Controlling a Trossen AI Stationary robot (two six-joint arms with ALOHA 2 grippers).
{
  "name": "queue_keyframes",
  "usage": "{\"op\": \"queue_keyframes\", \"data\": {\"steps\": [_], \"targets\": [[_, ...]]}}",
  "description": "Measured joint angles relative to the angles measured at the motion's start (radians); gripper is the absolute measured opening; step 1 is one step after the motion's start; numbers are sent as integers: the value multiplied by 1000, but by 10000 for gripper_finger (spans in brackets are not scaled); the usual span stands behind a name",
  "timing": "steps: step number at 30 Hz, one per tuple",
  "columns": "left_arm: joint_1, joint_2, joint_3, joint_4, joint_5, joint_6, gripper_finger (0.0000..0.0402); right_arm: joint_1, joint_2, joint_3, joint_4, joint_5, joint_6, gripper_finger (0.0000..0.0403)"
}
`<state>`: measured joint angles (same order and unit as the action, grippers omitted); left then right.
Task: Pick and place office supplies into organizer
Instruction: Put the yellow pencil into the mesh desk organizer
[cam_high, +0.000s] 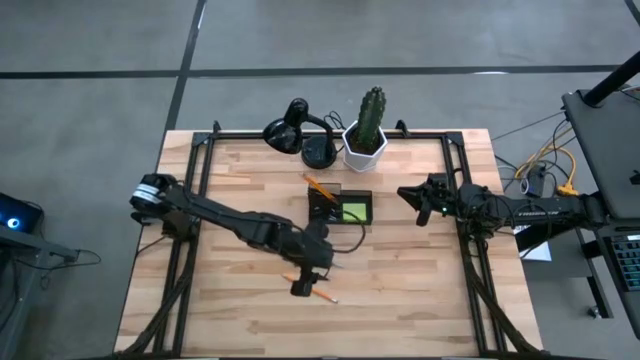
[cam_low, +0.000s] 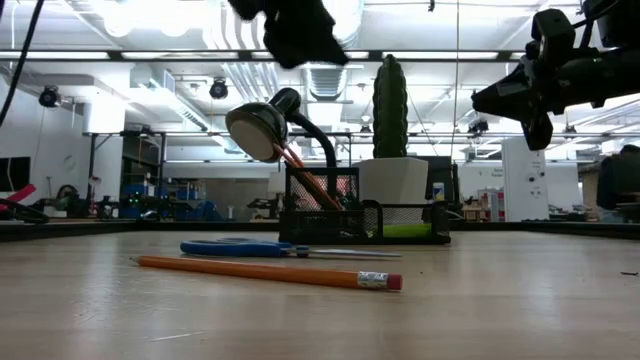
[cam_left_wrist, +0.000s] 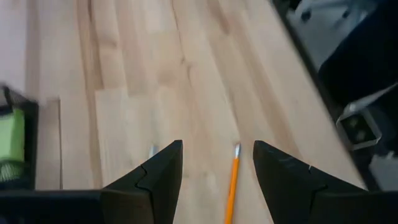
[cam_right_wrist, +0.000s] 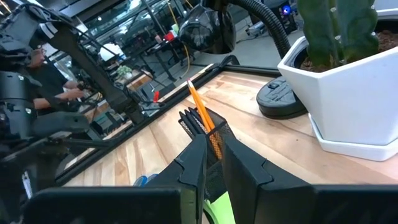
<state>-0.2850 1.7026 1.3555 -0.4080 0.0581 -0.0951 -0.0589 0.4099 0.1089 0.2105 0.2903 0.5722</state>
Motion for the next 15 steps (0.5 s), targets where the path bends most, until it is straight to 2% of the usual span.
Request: {"op": "queue_keyframes", "data": {"steps": [7,15], "targets": [[-26,56,0,-65,54,-2,180,0,12,0,-33,-1,1,43],[-77,121,7,-116,63,-4,180,0,14,0,-36,-1,4,43]]}}
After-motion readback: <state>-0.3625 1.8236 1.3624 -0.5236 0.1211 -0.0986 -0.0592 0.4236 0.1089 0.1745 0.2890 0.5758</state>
